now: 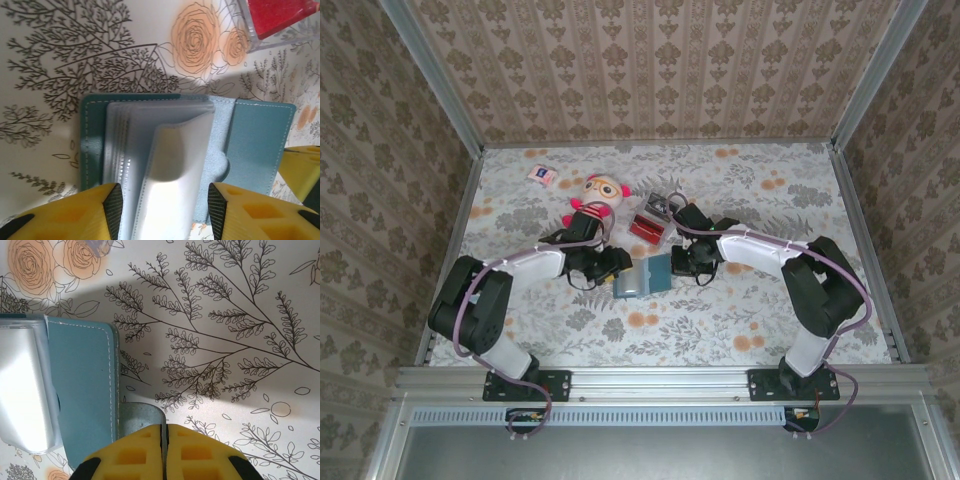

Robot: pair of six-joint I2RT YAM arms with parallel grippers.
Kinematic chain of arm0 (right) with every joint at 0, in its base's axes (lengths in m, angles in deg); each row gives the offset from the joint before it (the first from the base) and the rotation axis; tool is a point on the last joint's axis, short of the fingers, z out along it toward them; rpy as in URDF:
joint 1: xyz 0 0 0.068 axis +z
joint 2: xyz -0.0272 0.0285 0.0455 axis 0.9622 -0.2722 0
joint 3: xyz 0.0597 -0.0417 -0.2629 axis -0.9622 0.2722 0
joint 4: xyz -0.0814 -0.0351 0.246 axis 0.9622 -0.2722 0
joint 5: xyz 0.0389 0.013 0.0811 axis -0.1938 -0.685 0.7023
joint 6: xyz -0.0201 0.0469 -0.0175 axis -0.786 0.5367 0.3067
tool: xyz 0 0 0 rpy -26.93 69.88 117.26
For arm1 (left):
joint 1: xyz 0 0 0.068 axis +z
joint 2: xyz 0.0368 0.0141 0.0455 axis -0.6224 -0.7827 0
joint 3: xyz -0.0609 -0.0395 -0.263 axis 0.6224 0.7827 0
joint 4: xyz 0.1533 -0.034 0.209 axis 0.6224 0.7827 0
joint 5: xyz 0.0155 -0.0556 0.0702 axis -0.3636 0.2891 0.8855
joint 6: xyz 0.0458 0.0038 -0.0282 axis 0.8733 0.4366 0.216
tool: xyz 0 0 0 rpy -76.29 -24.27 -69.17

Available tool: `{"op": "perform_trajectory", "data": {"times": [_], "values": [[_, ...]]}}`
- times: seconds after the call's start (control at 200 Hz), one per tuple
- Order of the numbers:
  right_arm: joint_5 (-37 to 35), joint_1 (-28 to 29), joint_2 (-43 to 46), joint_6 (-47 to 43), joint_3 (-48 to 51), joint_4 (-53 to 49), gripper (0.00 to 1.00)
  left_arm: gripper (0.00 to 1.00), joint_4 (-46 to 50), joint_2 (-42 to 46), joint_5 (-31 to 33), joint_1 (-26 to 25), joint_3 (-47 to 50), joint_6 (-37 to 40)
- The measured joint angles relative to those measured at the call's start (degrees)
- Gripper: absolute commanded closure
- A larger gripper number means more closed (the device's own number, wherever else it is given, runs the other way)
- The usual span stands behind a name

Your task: Take the credit cards out of the card holder

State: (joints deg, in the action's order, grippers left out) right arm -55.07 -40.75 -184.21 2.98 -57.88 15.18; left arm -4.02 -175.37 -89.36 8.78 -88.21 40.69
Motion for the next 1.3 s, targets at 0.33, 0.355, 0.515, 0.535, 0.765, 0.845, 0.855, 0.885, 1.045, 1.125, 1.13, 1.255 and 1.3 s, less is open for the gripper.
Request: {"op": "perform_trajectory", "data": {"times": [0.33,0.355,0.515,0.535,0.765,0.845,0.855,0.885,1.045,1.125,1.13,1.255,1.3], "values": [[0.1,-0.1,-0.9,0.2,0.0,0.0,0.95,0.42,-0.9,0.0,-0.8,-0.3,0.0,0.0],[0.1,-0.1,-0.9,0.2,0.0,0.0,0.95,0.41,-0.9,-0.1,-0.8,-0.3,0.0,0.0],[0.2,-0.1,-1.2,0.2,0.1,0.0,0.95,0.42,-0.7,-1.6,-0.9,-1.1,-0.7,0.0],[0.2,-0.1,-1.3,0.2,0.1,0.0,0.95,0.42,-0.7,-1.7,-0.9,-1.1,-0.9,0.0],[0.3,-0.1,-2.1,0.2,0.1,0.1,0.95,0.45,-1.6,-2.6,-3.2,-2.0,-1.6,0.1],[0.5,-0.1,-2.3,0.2,0.1,0.2,0.95,0.45,-1.9,-2.6,-4.1,-2.3,-1.9,0.1],[0.5,-0.1,-2.4,0.2,0.1,0.2,0.95,0.45,-2.0,-2.6,-4.3,-2.3,-2.0,0.1],[0.5,-0.1,-2.5,0.2,0.1,0.2,0.95,0.45,-2.3,-2.6,-4.7,-2.5,-2.1,0.1],[0.8,-0.1,-2.8,0.2,0.1,0.5,0.95,0.45,-4.0,-2.6,-6.5,-3.1,-2.9,0.1],[0.9,-0.1,-2.8,0.2,0.1,0.7,0.95,0.45,-5.0,-2.6,-7.3,-3.5,-3.1,0.1],[1.0,-0.1,-2.8,0.2,0.1,0.7,0.95,0.45,-5.0,-2.6,-7.3,-3.5,-3.1,0.1],[1.2,-0.1,-2.9,0.4,0.1,1.1,0.92,0.44,-6.6,-2.7,-9.0,-4.3,-3.5,0.0],[1.3,-0.2,-2.8,0.4,0.1,1.2,0.91,0.45,-7.2,-2.7,-9.5,-4.7,-3.8,0.0]]}}
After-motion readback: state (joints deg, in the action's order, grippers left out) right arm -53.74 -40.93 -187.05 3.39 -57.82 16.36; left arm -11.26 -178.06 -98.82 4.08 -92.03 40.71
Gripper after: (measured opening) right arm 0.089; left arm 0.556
